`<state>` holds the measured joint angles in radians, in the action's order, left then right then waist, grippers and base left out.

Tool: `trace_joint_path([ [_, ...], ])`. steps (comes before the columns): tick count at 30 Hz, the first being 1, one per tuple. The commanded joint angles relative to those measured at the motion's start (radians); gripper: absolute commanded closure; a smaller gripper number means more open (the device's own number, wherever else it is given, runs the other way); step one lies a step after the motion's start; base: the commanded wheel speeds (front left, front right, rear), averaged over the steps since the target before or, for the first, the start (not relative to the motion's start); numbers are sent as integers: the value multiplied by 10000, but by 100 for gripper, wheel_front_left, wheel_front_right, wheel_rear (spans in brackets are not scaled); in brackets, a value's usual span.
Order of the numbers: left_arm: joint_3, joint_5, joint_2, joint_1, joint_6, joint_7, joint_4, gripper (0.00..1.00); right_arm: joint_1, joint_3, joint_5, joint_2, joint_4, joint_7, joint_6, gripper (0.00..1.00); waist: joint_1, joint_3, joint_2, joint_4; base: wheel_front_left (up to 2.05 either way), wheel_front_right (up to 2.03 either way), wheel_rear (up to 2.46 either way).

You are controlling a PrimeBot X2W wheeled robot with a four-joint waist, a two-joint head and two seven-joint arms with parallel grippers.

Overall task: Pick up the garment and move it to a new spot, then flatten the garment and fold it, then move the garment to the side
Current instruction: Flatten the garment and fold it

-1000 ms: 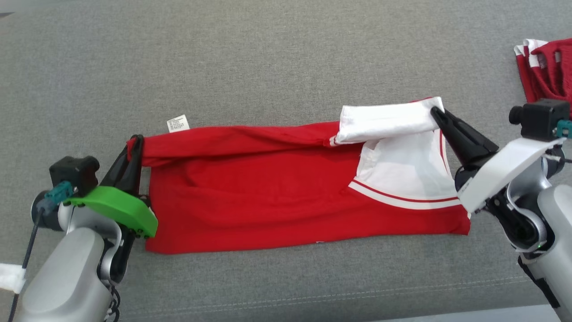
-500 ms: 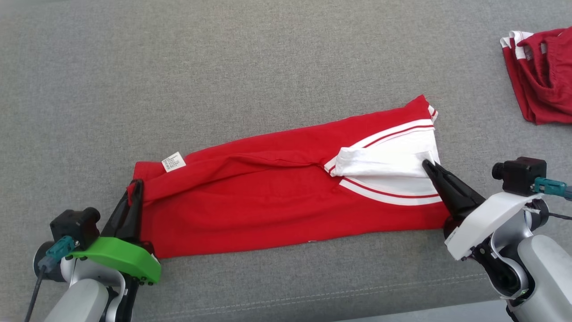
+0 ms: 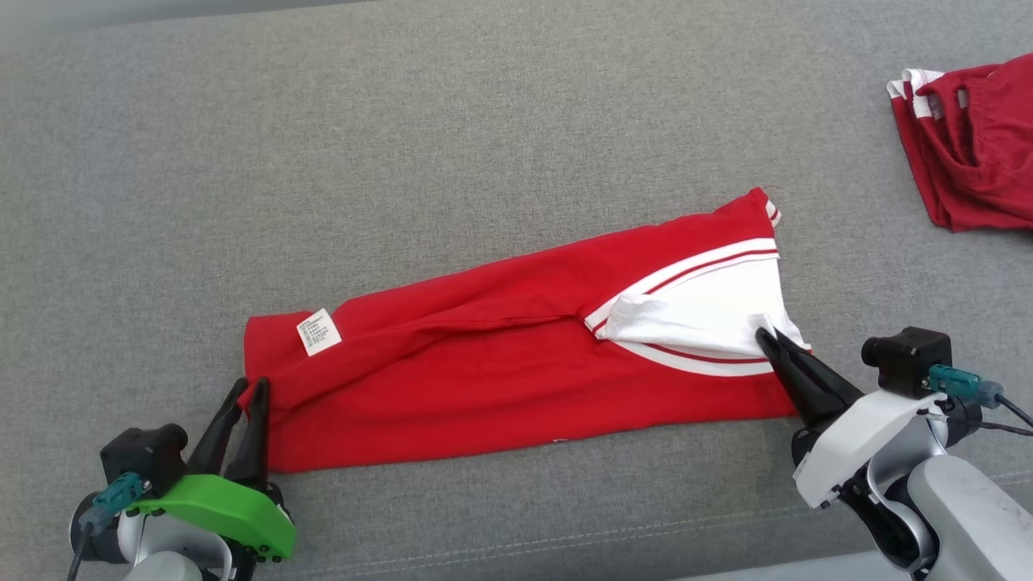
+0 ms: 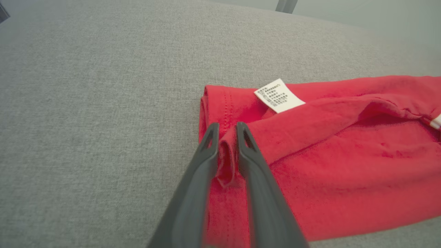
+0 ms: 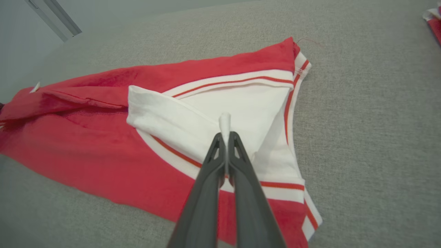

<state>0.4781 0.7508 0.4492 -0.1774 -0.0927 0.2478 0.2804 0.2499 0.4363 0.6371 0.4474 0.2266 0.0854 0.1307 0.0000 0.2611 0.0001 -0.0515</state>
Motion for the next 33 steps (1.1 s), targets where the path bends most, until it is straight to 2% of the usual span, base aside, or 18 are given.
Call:
trace_joint_path([
  [1,-58,59,-25,146,-22,41,42,0,-43,18,-75,23,53,97,0,49,0,-83,-1,-48,0,0,0],
  [3,-129,181,-68,239,-26,59,87,0,-93,161,-179,69,178,299,0,2,0,-170,-1,-107,0,0,0],
  [4,-183,261,-94,309,-33,75,99,0,-125,219,-260,101,260,384,0,0,0,-214,-1,-143,0,0,0],
  [12,-772,339,-298,1079,-238,164,-456,0,-427,200,-516,167,802,870,0,0,0,-591,-1,-446,0,0,0],
  [21,-1211,-490,-558,1669,-673,178,-1518,0,-830,-455,-340,24,944,1067,0,0,0,-1097,-1,-541,0,0,0],
  [27,-1314,-845,-732,1814,-808,181,-1864,0,-829,-1014,-226,-47,885,710,0,0,0,-1458,-1,-337,0,0,0],
  [33,-1302,-1053,-930,1966,-979,182,-2073,0,-629,-2073,-318,-66,1175,-231,0,0,0,-1755,-1,99,0,0,0],
])
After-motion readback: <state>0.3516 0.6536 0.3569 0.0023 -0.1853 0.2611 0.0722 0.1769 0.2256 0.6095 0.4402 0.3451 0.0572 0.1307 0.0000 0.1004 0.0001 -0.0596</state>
